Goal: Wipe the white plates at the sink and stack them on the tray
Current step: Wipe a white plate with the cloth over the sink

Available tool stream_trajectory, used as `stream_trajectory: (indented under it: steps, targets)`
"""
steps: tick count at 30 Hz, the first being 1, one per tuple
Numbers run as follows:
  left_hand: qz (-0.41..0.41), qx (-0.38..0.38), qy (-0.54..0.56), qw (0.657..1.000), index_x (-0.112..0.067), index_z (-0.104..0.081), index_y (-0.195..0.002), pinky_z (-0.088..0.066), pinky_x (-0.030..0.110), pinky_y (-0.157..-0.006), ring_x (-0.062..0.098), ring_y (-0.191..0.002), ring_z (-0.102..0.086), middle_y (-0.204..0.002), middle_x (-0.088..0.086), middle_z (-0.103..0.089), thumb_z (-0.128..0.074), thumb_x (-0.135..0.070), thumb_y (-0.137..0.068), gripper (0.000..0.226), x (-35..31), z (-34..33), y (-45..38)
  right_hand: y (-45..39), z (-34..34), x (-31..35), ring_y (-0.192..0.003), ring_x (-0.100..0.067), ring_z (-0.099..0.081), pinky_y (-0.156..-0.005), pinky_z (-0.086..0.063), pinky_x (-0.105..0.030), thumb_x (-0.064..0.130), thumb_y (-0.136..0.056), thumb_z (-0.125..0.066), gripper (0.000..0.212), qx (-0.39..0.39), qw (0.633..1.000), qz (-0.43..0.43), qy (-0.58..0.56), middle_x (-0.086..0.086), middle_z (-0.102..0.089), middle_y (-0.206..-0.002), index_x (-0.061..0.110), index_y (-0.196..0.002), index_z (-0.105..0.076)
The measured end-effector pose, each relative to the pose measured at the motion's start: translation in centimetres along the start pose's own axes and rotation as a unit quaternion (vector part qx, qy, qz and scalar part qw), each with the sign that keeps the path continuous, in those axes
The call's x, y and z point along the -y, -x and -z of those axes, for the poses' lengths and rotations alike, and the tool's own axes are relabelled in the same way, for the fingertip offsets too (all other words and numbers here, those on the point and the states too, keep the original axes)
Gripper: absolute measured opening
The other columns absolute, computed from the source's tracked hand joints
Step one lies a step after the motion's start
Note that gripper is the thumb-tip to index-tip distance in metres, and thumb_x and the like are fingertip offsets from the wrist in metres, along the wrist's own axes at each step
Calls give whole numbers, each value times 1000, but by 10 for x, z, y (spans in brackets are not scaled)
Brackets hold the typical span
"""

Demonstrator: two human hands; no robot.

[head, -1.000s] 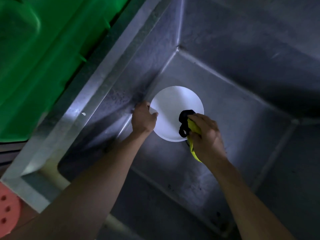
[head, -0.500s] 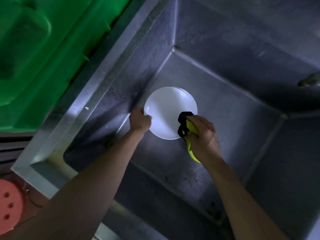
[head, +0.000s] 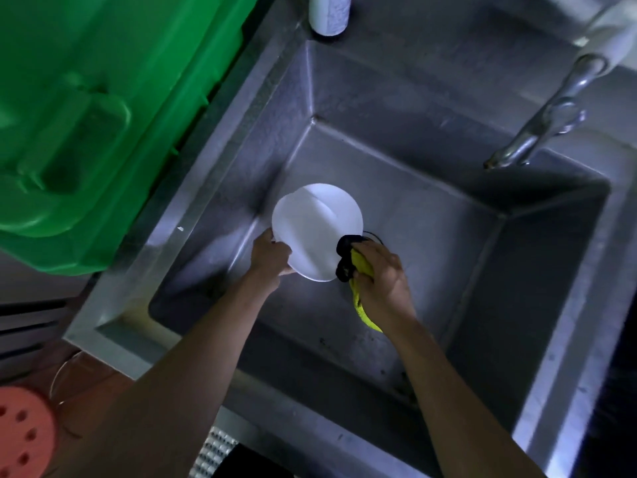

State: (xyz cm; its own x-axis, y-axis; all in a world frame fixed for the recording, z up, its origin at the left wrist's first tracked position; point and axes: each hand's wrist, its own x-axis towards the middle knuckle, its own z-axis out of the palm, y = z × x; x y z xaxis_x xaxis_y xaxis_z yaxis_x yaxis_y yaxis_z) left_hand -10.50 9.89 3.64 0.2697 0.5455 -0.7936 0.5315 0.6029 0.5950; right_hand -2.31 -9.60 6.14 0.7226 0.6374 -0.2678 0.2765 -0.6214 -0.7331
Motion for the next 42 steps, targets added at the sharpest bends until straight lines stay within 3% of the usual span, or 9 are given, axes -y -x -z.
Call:
stream_trajectory:
  steps: [5,11,14,18,21,26,31,36,42]
  targets:
    - [-16,27,-41,999,-19,-66,-125,-59,51,-83,36,-114,-62,-124,7,-67,-45,10,-85,54,-4,4,33,16,14,23,-120,-29,-55,-99,-48,-42,-5,-76,-56,60,1,1000,7,-28,2,-61,-130,21,-129,-63]
    - [2,88,-26,996,-14,-67,-124,-59,42,-73,37,-111,-66,-124,16,-69,-47,12,-86,50,-7,14,78,36,32,49,-117,-30,-54,-98,-47,-42,-2,-76,-58,54,4,999,20,-38,-3,-61,-127,14,-127,-62]
    - [5,116,-13,993,-12,-65,-129,-61,40,-68,38,-105,-68,-118,17,-70,-50,14,-83,55,-10,14,101,45,40,60,-117,-33,-54,-102,-40,-30,-3,-76,-61,51,-30,998,40,-26,-7,-63,-128,9,-125,-64]
    - [-26,180,-28,983,-16,-69,-125,-62,41,-68,36,-98,-72,-107,12,-75,-53,15,-81,56,-19,9,129,56,52,80,-125,-29,-50,-110,-37,-35,3,-84,-66,48,-51,998,25,-6,-7,-61,-137,12,-131,-63]
    - [-64,245,-38,967,-18,-72,-118,-60,41,-70,31,-93,-74,-107,10,-76,-55,12,-77,54,-27,9,147,67,59,94,-121,-26,-51,-105,-36,-26,5,-84,-66,47,-72,997,32,3,-7,-61,-135,13,-130,-64]
    - [-75,292,-26,953,-16,-77,-105,-60,41,-69,26,-81,-73,-93,12,-74,-52,15,-73,51,-44,9,163,90,78,107,-133,-29,-49,-102,-46,-50,22,-88,-62,48,-100,990,48,86,-5,-56,-143,18,-135,-58]
    - [-66,358,-4,932,-19,-79,-99,-60,43,-73,30,-87,-73,-99,14,-74,-60,7,-66,47,-57,13,176,112,95,100,-149,-29,-33,-117,-29,-53,29,-102,-53,54,-126,962,116,212,-8,-36,-161,17,-153,-41]
    - [-72,400,0,914,-19,-79,-95,-59,39,-67,26,-86,-73,-94,12,-75,-58,5,-65,44,-65,11,185,111,96,114,-150,-32,-28,-121,-23,-51,29,-105,-42,50,-129,944,194,233,-11,-35,-161,10,-151,-42]
    - [-73,412,-32,908,-15,-75,-92,-55,36,-63,27,-78,-69,-85,12,-69,-56,6,-63,40,-65,18,184,87,94,130,-150,-31,-28,-121,-24,-50,26,-103,-50,52,-149,942,198,227,-9,-36,-161,9,-151,-42]
